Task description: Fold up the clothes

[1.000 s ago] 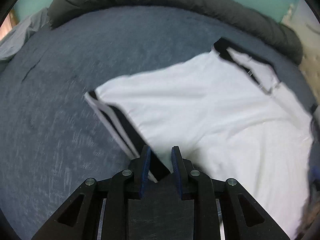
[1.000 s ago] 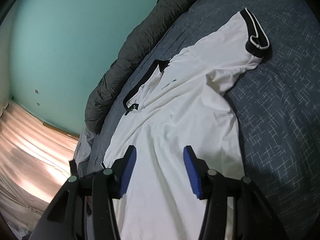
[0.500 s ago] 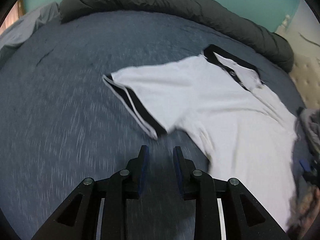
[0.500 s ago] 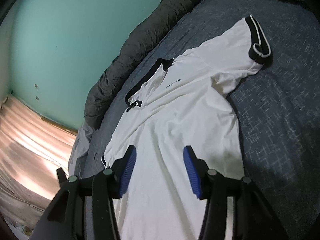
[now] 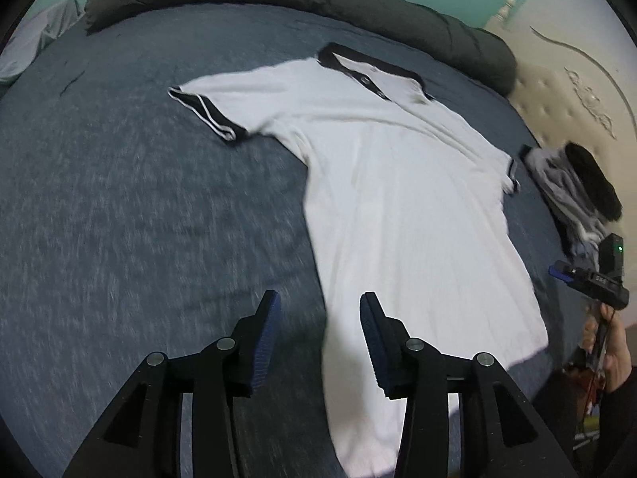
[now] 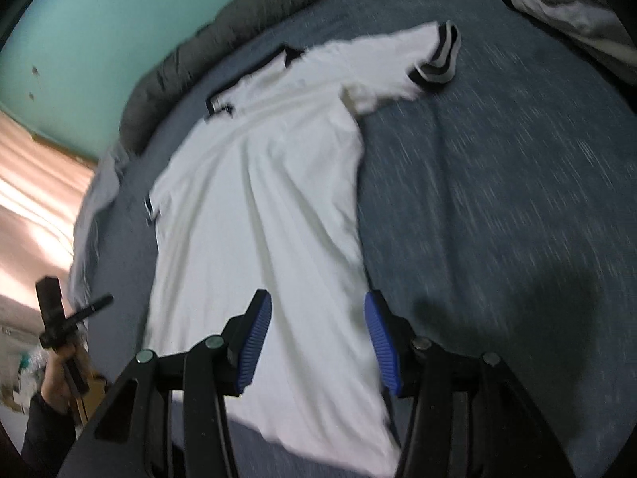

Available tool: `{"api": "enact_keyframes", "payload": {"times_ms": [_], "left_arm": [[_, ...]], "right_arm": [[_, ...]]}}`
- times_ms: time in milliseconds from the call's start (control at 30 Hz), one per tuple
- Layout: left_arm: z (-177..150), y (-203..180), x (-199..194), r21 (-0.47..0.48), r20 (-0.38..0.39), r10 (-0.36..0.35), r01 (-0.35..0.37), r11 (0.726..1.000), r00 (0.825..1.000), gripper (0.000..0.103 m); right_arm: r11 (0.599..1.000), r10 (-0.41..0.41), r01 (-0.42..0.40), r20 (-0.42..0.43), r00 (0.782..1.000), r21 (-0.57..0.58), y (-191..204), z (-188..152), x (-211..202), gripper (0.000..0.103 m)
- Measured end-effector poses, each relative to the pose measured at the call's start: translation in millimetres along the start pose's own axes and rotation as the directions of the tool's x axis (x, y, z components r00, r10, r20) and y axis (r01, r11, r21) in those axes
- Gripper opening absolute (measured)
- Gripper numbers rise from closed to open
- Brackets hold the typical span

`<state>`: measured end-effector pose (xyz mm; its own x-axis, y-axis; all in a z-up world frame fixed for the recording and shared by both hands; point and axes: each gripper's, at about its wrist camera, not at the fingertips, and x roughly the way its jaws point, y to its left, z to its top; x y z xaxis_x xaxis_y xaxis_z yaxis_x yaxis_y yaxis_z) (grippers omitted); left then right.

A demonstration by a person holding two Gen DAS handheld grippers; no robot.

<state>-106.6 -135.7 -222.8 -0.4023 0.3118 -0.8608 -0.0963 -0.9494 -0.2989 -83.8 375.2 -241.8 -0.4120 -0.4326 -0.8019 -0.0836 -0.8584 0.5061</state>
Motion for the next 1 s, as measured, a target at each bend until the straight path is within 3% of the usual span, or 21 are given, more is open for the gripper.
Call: {"api": "enact_keyframes", "payload": {"times_ms": [400, 767, 833, 900, 1000], "left_arm": [[-60.6, -12.6, -2.4, -0.027, -0.087, -0.053, 0.051, 0.998, 0.995, 0.047], [-84.1, -13.0, 4.2, -0.050, -0.138, -0.057, 0.050, 0.997, 0.989, 0.048], [-85.6, -12.8, 7.1, -0.054, -0.146, -0.058, 0.050, 0.997, 0.988, 0.048], [-87.5, -14.8, 9.7, -0.049, -0.156, -0.059, 0.052, 0.997, 0.986, 0.048], [-90.0, -17.9, 12.5, -0.043, -0.171, -0.071, 0.064, 0.997, 0.983, 0.048]], "right_arm": [[0.997, -0.083, 0.082, -0.154, 0.985, -0.015, -15.8, -58.9, -3.2, 0.050], [0.990, -0.137, 0.130, -0.179, 0.974, -0.051, -10.6, -72.4, 16.7, 0.049], [0.987, -0.150, 0.139, -0.174, 0.973, -0.076, -6.1, -75.5, 16.6, 0.041], [0.982, -0.173, 0.157, -0.170, 0.970, -0.107, -2.7, -77.9, 17.7, 0.020], [0.978, -0.176, 0.154, -0.162, 0.971, -0.140, 4.6, -83.0, 16.4, 0.012]]}}
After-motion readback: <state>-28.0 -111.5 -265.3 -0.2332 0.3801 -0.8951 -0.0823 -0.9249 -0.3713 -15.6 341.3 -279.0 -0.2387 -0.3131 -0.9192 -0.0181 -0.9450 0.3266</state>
